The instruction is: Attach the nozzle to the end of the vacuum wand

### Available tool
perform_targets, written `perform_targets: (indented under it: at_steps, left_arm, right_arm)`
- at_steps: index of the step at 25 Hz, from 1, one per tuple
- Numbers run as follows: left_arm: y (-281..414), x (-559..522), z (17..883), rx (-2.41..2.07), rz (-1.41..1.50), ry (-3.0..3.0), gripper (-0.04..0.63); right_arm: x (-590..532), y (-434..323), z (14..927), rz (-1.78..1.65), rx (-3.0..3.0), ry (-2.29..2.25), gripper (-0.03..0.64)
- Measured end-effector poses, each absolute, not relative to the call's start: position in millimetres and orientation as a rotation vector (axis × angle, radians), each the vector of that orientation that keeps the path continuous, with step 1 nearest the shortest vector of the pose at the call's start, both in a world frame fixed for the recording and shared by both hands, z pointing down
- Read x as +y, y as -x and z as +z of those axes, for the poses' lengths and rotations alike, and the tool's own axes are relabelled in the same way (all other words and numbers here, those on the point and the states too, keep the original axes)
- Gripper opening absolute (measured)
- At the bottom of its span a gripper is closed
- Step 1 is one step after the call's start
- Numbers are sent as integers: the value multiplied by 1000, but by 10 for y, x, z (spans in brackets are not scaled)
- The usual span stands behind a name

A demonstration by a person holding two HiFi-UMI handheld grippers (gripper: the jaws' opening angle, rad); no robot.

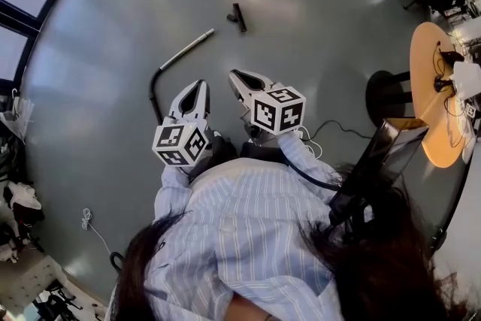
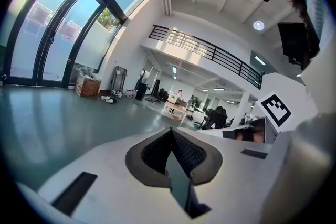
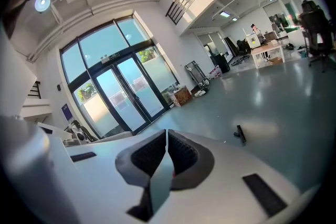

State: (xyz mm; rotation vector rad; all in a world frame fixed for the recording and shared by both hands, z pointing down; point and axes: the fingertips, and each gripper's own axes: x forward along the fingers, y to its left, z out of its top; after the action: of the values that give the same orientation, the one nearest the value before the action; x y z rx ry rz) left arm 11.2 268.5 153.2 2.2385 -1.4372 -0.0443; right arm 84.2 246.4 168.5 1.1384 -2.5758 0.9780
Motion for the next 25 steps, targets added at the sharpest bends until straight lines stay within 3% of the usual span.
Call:
perform_targets:
  at_steps: [10,25]
  left_arm:
    - [14,2672,1516,-1437,-55,-2238,5]
    - [860,2621,1798,-1418,-24,-2193,5]
  right_arm:
    - [2502,-697,1715,953,-2566,-1093,17]
    - [2469,-77,1903,1019,-2506,-1159,17]
